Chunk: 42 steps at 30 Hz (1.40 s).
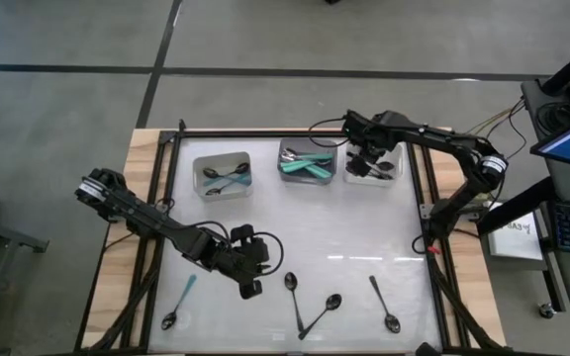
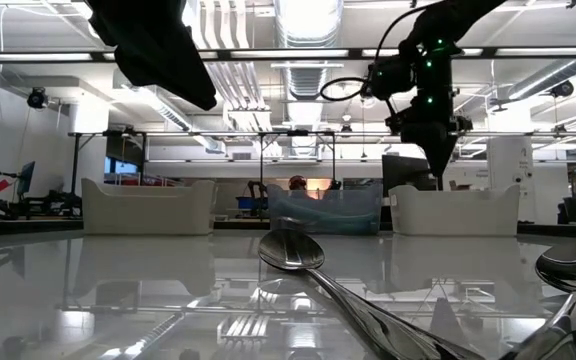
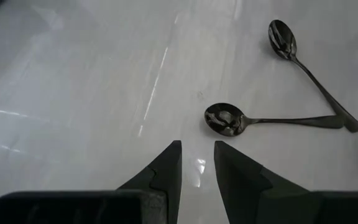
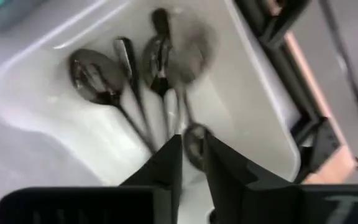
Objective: Sort silverware by color (type)
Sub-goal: Put the black spoon into the white bin
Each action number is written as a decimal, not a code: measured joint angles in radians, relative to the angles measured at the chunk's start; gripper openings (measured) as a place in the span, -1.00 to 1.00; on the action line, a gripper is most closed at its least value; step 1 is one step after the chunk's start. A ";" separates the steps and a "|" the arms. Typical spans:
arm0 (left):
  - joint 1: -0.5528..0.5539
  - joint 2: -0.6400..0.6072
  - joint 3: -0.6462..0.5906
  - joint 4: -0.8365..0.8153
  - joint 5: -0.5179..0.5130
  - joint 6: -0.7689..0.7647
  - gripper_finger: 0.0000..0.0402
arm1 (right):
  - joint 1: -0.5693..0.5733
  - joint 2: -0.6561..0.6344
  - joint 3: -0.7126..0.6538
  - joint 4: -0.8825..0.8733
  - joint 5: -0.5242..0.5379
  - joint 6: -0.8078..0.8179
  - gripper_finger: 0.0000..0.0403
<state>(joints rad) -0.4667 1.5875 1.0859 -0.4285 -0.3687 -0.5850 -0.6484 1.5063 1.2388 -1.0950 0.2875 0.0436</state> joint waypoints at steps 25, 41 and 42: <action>0.000 0.000 0.000 -0.008 -0.005 0.000 -0.62 | 1.181 -0.266 -0.391 0.089 -0.233 1.398 -0.63; 0.000 0.000 0.000 0.010 -0.016 0.019 -0.62 | 1.412 0.117 -0.200 0.305 -0.324 1.644 -0.62; 0.000 0.000 0.000 0.010 -0.016 0.021 -0.62 | 1.413 0.140 -0.181 0.302 -0.327 1.621 -0.62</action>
<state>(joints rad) -0.4667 1.5875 1.0859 -0.4182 -0.3851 -0.5640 0.7643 1.6464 1.0575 -0.7930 -0.0393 1.6644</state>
